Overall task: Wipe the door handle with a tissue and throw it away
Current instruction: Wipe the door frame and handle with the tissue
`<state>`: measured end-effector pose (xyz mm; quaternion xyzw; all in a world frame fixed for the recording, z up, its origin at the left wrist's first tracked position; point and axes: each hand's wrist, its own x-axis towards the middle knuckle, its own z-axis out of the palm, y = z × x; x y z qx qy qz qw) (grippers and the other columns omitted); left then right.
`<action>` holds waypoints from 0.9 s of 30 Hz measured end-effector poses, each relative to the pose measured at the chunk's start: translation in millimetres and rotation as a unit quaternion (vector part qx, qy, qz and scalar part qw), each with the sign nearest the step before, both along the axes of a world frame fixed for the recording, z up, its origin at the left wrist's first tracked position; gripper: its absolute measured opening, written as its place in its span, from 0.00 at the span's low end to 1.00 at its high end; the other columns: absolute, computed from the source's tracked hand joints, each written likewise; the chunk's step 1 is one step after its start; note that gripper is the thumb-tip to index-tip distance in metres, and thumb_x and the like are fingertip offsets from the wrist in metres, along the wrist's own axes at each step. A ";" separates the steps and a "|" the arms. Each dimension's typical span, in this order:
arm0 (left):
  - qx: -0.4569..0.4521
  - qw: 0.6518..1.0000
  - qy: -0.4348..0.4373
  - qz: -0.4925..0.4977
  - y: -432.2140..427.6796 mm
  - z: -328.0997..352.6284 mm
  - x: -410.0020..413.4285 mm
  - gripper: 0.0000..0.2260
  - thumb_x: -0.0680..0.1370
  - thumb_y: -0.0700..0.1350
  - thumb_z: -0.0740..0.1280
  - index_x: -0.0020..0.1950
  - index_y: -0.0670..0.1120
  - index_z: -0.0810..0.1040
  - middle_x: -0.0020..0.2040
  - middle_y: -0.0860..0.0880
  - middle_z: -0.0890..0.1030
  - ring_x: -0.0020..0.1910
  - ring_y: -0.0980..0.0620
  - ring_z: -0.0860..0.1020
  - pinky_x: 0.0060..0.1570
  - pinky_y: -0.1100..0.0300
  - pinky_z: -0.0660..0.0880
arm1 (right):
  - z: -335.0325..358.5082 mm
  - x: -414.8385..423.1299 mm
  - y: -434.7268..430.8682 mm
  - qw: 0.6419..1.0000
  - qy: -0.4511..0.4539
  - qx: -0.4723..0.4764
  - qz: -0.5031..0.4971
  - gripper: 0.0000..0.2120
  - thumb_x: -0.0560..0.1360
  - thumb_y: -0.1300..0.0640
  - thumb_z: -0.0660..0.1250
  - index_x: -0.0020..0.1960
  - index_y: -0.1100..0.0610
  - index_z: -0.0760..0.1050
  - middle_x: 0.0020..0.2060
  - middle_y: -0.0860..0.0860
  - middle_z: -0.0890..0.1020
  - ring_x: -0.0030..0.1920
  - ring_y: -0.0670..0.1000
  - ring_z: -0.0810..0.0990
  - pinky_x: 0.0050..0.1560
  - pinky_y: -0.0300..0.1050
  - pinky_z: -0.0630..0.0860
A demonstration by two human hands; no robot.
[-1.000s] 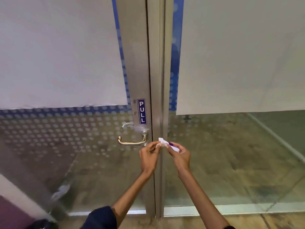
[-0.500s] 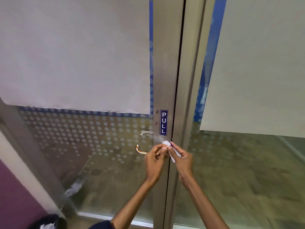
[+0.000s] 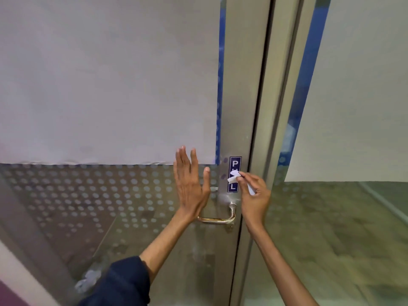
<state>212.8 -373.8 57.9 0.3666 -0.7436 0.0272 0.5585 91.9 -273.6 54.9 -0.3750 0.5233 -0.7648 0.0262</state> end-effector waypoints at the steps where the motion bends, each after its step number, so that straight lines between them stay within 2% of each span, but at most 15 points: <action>1: -0.012 1.000 -0.025 0.009 -9.3 1.0 -0.7 0.28 0.84 0.51 0.54 0.81 0.41 0.51 0.82 0.42 0.47 0.83 0.49 0.42 0.82 0.47 0.46 | 2.3 1.1 -2.7 1.000 0.018 -0.004 -0.013 0.13 0.75 0.60 0.71 0.53 0.43 0.82 0.48 0.39 0.82 0.50 0.40 0.81 0.52 0.27 0.73; 5: -0.069 0.993 -0.090 0.026 -39.1 3.0 -3.9 0.28 0.85 0.49 0.50 0.81 0.42 0.43 0.82 0.49 0.34 0.82 0.53 0.35 0.81 0.49 0.38 | 11.1 5.2 -13.7 0.994 0.087 -0.007 -0.059 0.15 0.76 0.62 0.71 0.56 0.44 0.81 0.49 0.39 0.80 0.52 0.43 0.80 0.51 0.30 0.76; 10: -0.096 0.988 -0.110 0.039 -62.7 7.3 -1.0 0.28 0.85 0.49 0.45 0.80 0.47 0.31 0.80 0.51 0.28 0.80 0.54 0.31 0.80 0.52 0.32 | 25.8 5.5 -25.5 0.974 0.195 -0.008 -0.118 0.13 0.74 0.66 0.72 0.57 0.56 0.83 0.48 0.48 0.81 0.50 0.40 0.79 0.53 0.31 0.75; 13: -0.109 0.989 -0.094 0.026 -68.4 6.6 -1.4 0.26 0.86 0.50 0.40 0.80 0.47 0.32 0.81 0.51 0.29 0.81 0.54 0.32 0.80 0.53 0.32 | 32.5 5.3 -31.0 0.962 0.239 0.003 -0.132 0.12 0.73 0.67 0.72 0.55 0.59 0.84 0.47 0.52 0.81 0.48 0.38 0.79 0.50 0.28 0.74; 17: -0.116 0.991 -0.060 0.014 -72.9 5.6 -6.5 0.25 0.86 0.50 0.40 0.81 0.47 0.34 0.81 0.51 0.31 0.81 0.54 0.33 0.80 0.53 0.32 | 36.6 4.0 -39.1 0.949 0.278 0.022 -0.147 0.12 0.72 0.70 0.73 0.54 0.62 0.83 0.45 0.56 0.82 0.45 0.44 0.79 0.49 0.25 0.72; 22: -0.136 0.990 -0.036 0.027 -81.9 0.8 -12.7 0.26 0.86 0.49 0.42 0.81 0.46 0.36 0.82 0.50 0.32 0.81 0.53 0.33 0.81 0.52 0.32 | 35.6 -3.9 -48.9 0.946 0.283 0.035 -0.155 0.13 0.72 0.71 0.73 0.55 0.63 0.82 0.39 0.56 0.80 0.38 0.49 0.77 0.44 0.24 0.72; 25: -0.150 0.987 -0.033 0.040 -88.1 -5.4 -15.4 0.26 0.86 0.49 0.43 0.82 0.45 0.37 0.82 0.49 0.33 0.82 0.52 0.34 0.80 0.51 0.32 | 32.7 -8.2 -56.0 0.937 0.301 0.027 -0.173 0.13 0.70 0.74 0.73 0.53 0.64 0.83 0.36 0.56 0.80 0.36 0.52 0.77 0.42 0.26 0.70; 27: -0.154 0.987 -0.033 0.044 -91.0 -6.6 -17.1 0.27 0.85 0.49 0.43 0.82 0.45 0.38 0.82 0.49 0.34 0.82 0.52 0.34 0.80 0.51 0.32 | 30.1 -12.2 -60.4 0.930 0.319 0.016 -0.183 0.15 0.69 0.76 0.72 0.52 0.64 0.84 0.35 0.56 0.80 0.35 0.53 0.77 0.40 0.31 0.72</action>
